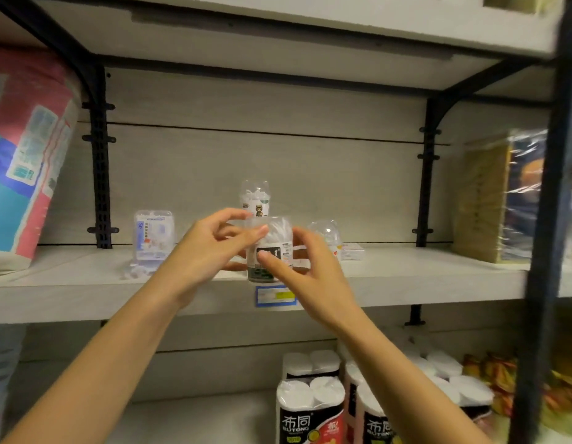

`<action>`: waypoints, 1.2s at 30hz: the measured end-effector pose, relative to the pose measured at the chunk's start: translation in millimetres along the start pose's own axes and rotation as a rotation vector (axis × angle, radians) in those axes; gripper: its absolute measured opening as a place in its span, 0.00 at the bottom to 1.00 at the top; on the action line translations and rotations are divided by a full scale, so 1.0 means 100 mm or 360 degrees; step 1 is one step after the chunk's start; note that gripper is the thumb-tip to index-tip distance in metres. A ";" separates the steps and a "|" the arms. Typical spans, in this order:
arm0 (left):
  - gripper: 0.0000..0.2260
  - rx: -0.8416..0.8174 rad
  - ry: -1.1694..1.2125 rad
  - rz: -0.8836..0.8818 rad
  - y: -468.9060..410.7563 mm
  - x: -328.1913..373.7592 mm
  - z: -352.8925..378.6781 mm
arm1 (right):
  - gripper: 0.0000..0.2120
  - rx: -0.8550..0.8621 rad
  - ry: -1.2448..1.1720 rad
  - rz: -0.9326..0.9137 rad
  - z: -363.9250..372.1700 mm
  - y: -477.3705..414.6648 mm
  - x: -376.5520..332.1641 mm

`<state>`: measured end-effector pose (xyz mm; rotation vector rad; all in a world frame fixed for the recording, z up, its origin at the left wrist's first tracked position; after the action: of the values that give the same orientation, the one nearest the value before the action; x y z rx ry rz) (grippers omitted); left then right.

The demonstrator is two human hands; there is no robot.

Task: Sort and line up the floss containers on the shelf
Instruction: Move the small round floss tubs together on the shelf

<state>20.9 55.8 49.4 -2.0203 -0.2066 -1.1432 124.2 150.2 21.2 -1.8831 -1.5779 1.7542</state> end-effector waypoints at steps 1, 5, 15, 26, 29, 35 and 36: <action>0.20 -0.0010 0.0001 0.0019 -0.04 0.03 0.11 | 0.32 0.0063 0.0074 -0.0019 -0.11 -0.01 0.03; 0.26 -0.0068 -0.0111 0.0082 -0.21 0.18 0.63 | 0.37 0.0179 0.0158 -0.0021 -0.64 0.00 0.24; 0.19 -0.0008 -0.0066 0.0077 -0.82 0.45 2.15 | 0.31 0.0082 0.0300 -0.0078 -2.19 -0.25 0.80; 0.22 -0.0202 -0.0190 -0.0122 -1.43 0.15 3.36 | 0.29 -0.0103 0.0513 0.0203 -3.00 -0.50 1.73; 0.22 -0.0286 -0.0335 -0.0156 -1.46 0.00 3.55 | 0.28 -0.0188 0.0602 0.0281 -3.07 -0.47 1.95; 0.21 -0.0207 -0.0811 0.0167 -1.52 0.08 3.61 | 0.27 -0.0182 0.0792 0.0080 -3.16 -0.49 2.00; 0.19 -0.0188 -0.0902 0.0264 -1.53 0.14 3.62 | 0.24 -0.0170 0.0845 0.0023 -3.17 -0.51 1.97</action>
<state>191.2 409.7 42.7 -2.3793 -0.2509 -0.4687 300.9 482.5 27.2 -2.1698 -1.4657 1.0534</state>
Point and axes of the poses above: each hand's wrist, its own y-axis away from the middle knuckle, its own z-axis out of the palm, x = y × z, the point moved 9 cm from there along -y, towards the middle knuckle, and after that the axes turned 4 degrees about -y, right-handed, at the moved point
